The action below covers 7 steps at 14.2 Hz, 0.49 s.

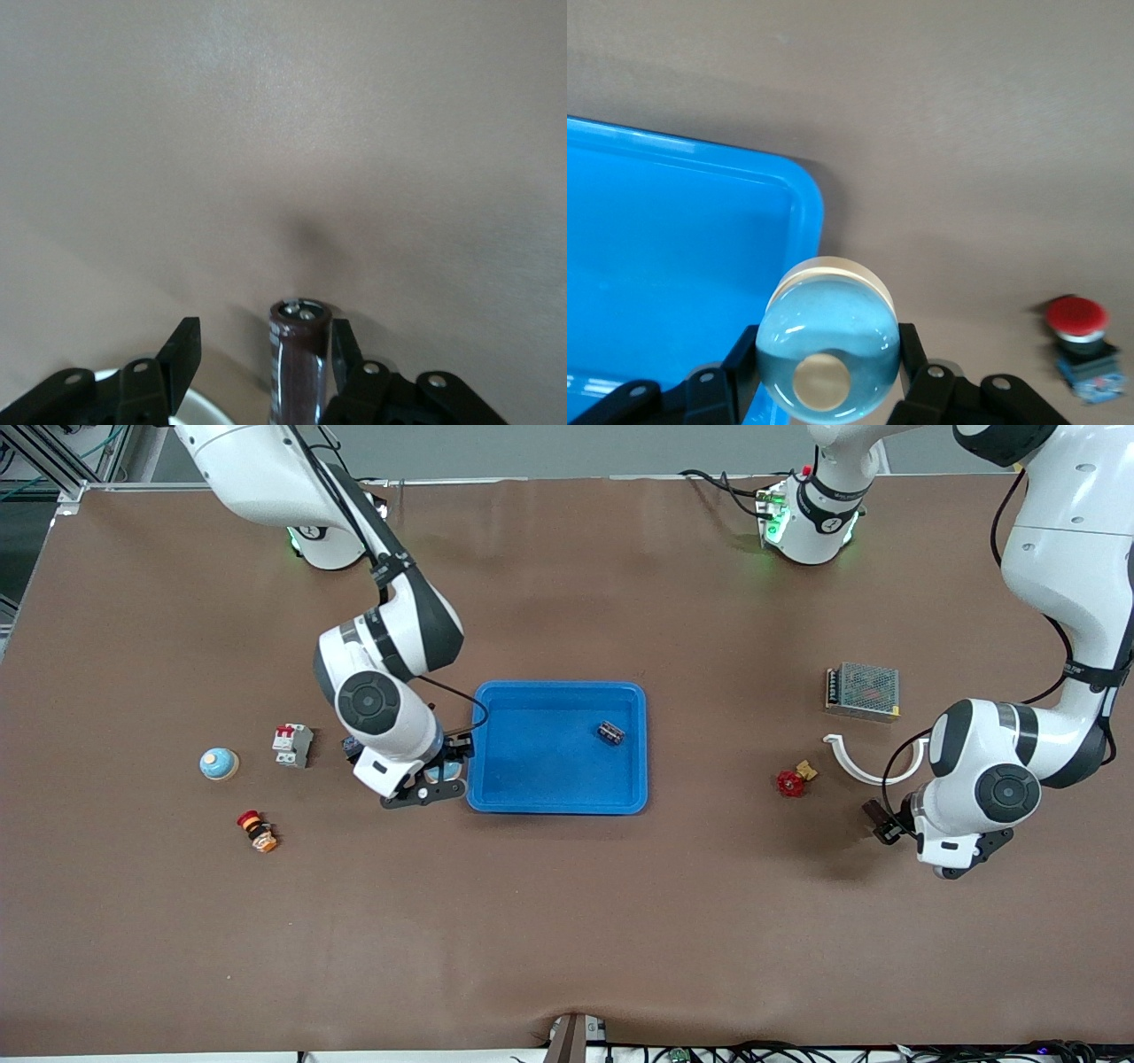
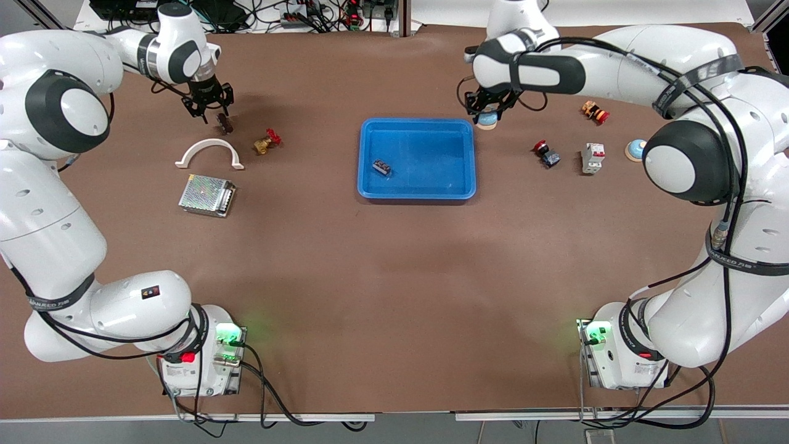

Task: Place electrolytic capacitor and blue bell in tray
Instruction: 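Lower the blue bell into the tray and open the right gripper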

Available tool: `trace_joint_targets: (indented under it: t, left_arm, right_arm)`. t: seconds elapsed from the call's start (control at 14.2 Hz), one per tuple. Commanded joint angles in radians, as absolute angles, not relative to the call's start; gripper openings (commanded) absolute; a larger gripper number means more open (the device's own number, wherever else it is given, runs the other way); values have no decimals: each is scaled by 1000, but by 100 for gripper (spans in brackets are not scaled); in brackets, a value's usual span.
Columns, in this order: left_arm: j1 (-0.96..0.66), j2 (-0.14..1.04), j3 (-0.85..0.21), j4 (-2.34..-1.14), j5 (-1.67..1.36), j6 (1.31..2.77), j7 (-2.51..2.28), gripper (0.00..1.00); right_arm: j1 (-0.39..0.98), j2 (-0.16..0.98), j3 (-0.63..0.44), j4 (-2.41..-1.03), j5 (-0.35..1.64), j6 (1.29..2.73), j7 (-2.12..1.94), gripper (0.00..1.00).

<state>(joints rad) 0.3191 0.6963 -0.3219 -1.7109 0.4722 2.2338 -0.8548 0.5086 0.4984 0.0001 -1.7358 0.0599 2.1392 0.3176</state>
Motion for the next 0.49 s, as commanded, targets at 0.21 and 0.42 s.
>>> trace_joint_targets:
  t: [0.21, 0.42]
  left_arm:
    - [345, 681, -331, -1758, 511, 2276, -854, 50]
    - [345, 683, -333, -1758, 509, 2276, -856, 15]
  right_arm:
    - [615, 442, -9, -1884, 71, 2260, 471, 45]
    - [664, 443, -11, -1887, 71, 2260, 534, 45]
